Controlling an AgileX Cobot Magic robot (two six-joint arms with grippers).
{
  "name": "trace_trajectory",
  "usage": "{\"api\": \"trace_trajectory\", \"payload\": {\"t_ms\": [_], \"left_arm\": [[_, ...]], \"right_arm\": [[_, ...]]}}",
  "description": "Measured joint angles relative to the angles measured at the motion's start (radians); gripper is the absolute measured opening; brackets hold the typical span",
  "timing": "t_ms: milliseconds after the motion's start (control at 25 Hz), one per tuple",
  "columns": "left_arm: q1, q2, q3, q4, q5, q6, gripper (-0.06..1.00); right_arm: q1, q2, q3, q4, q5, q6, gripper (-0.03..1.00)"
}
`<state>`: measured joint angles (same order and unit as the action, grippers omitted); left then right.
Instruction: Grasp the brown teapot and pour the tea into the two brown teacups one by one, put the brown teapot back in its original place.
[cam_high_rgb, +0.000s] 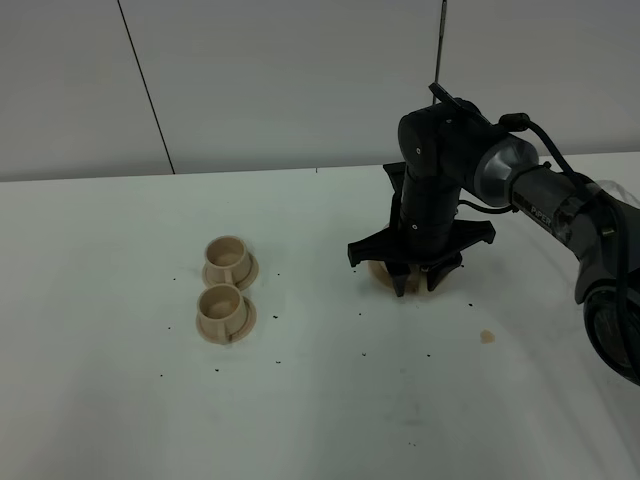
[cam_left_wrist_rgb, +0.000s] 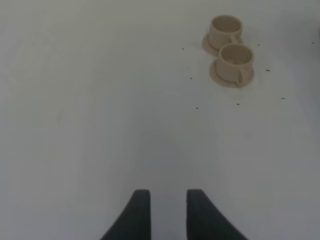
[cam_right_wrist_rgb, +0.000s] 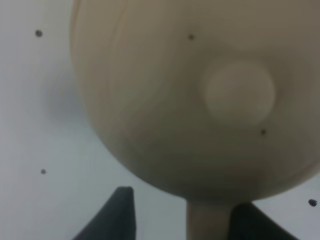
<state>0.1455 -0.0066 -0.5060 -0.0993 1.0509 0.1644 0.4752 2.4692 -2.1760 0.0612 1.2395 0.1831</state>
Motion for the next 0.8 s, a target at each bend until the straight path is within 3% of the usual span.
{"api": "trace_trajectory", "payload": {"t_ms": [800], "left_arm": [[0.000, 0.000, 0.000, 0.000, 0.000, 0.000, 0.25]], "right_arm": [[0.001, 0.000, 0.000, -0.043, 0.000, 0.000, 0.37]]}}
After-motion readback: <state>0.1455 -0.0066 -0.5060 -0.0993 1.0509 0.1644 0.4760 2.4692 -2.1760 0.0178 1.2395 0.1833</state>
